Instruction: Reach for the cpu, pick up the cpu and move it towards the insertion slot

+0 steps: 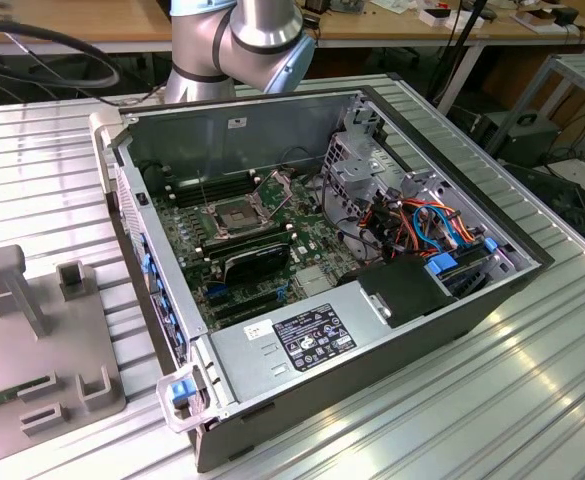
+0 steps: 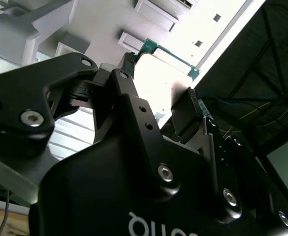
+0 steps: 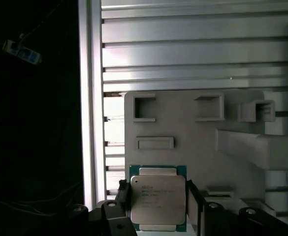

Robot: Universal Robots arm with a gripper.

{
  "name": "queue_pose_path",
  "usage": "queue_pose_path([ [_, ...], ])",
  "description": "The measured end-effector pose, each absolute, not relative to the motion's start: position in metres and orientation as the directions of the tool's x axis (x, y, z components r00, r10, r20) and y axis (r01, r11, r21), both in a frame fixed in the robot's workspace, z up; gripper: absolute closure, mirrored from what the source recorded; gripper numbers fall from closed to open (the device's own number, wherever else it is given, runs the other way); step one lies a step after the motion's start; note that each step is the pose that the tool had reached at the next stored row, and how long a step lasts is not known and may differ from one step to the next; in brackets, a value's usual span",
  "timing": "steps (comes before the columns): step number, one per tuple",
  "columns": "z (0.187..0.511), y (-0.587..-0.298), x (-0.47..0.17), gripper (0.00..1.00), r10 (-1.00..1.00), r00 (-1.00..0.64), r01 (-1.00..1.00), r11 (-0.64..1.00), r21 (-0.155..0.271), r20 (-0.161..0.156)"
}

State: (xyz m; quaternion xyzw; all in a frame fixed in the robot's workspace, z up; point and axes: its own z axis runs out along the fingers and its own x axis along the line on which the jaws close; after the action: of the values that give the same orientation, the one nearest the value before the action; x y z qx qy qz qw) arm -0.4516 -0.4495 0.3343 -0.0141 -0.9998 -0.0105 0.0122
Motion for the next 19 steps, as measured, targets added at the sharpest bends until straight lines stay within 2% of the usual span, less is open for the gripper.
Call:
queue_pose_path([
  [19,0.373,-0.449,-0.452,0.45,0.028,-0.999,0.028,0.999,0.016,0.025],
])
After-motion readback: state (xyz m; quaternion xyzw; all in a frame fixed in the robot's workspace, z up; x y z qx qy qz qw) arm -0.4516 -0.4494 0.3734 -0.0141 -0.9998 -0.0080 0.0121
